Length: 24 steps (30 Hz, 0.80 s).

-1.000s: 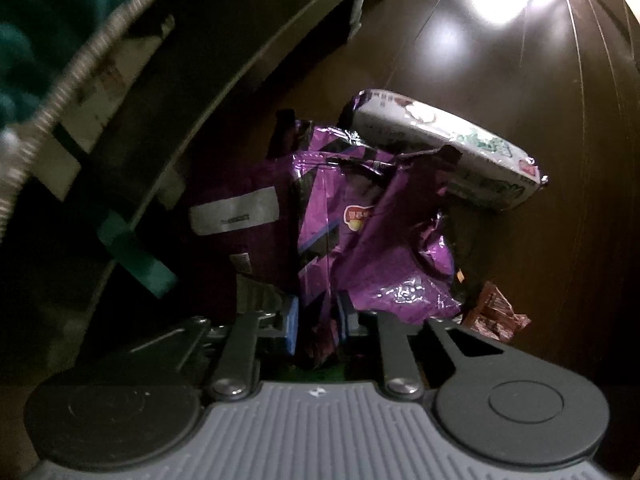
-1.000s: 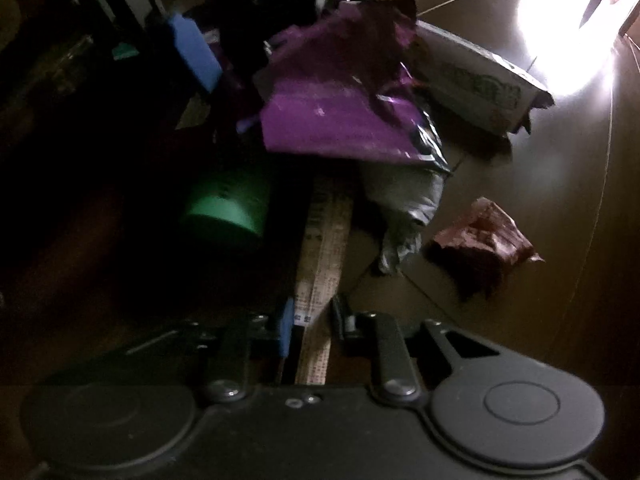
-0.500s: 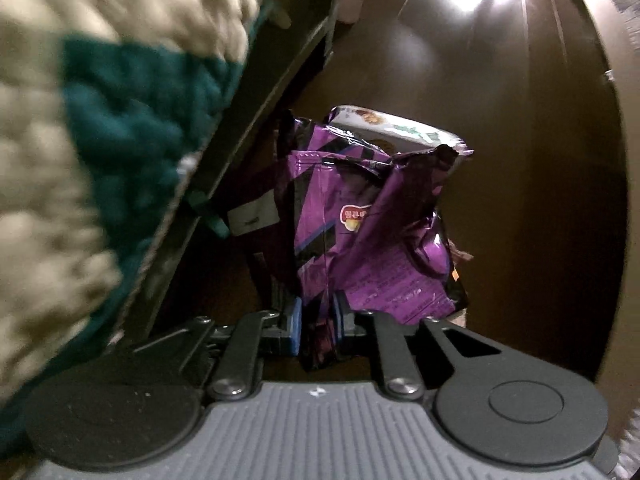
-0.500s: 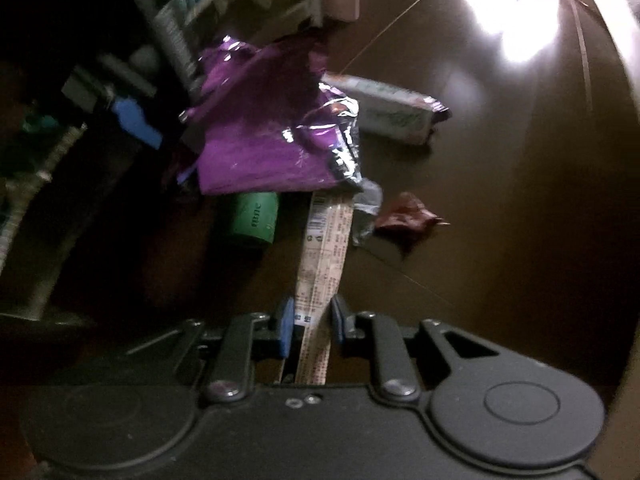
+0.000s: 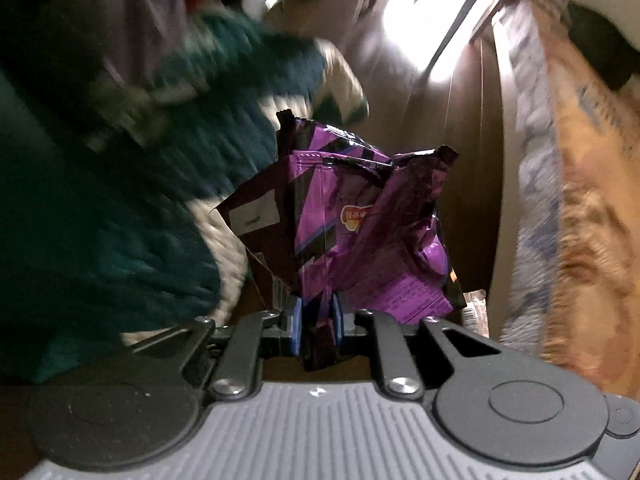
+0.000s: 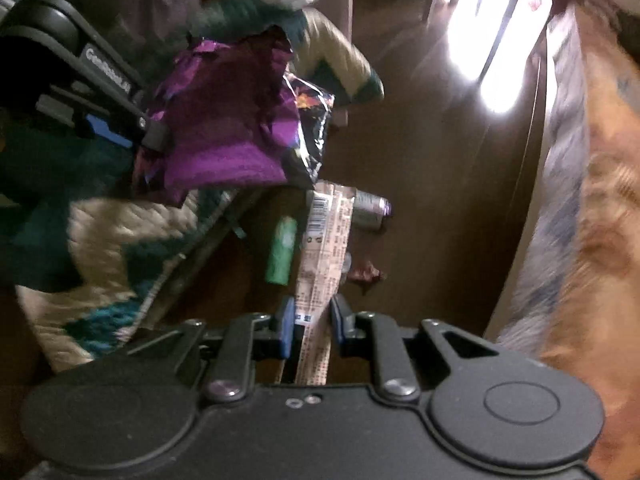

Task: Collect trash
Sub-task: 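Carry snack bag and paper strip to the green bin and release both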

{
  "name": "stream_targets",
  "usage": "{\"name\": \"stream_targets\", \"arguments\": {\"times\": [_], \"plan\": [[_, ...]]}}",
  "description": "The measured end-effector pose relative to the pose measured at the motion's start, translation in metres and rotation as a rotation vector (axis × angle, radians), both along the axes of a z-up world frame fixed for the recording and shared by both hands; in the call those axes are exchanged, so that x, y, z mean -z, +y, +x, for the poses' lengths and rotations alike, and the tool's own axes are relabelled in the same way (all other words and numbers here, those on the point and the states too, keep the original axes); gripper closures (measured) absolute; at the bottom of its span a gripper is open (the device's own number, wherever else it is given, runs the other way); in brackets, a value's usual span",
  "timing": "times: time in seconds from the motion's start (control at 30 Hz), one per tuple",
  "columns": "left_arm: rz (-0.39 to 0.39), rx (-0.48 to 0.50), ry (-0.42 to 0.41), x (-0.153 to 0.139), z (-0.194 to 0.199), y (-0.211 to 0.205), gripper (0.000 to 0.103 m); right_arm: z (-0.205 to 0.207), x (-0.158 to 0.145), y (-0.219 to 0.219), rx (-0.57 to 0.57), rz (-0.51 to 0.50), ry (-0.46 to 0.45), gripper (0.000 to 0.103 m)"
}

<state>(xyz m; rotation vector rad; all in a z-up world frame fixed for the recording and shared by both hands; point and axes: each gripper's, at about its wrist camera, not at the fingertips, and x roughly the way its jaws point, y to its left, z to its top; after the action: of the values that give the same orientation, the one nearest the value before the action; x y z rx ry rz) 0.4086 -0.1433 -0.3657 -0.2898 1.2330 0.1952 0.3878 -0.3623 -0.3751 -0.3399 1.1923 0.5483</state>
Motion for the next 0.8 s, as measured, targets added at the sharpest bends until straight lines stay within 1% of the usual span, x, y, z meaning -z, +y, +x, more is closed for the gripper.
{"name": "stream_targets", "arguments": {"times": [0.1,0.2,0.3,0.4,0.5,0.63,0.7,0.8], "plan": [[-0.006,-0.001,-0.04,-0.06,-0.01,0.016,0.088,-0.004,-0.058,0.014,-0.042,0.019,-0.037,0.084],[0.013,0.002,-0.081,-0.117,-0.027,0.027,0.088,-0.011,-0.104,0.032,-0.077,0.047,-0.067,0.084],[0.016,-0.023,-0.115,-0.167,-0.047,0.046,0.088,-0.018,-0.15,0.053,-0.117,0.077,-0.09,0.084],[0.017,-0.069,-0.147,-0.207,-0.069,0.069,0.088,-0.025,-0.193,0.072,-0.163,0.109,-0.108,0.084],[0.015,-0.12,-0.175,-0.236,-0.088,0.096,0.088,-0.03,-0.227,0.095,-0.204,0.141,-0.117,0.084],[0.022,-0.204,-0.211,-0.264,-0.114,0.135,0.088,-0.037,-0.257,0.13,-0.26,0.18,-0.134,0.084],[0.036,-0.243,-0.22,-0.27,-0.124,0.154,0.088,-0.038,-0.271,0.149,-0.288,0.198,-0.141,0.084],[0.075,-0.292,-0.219,-0.291,-0.143,0.171,0.088,-0.042,-0.288,0.182,-0.339,0.213,-0.158,0.085]]}}
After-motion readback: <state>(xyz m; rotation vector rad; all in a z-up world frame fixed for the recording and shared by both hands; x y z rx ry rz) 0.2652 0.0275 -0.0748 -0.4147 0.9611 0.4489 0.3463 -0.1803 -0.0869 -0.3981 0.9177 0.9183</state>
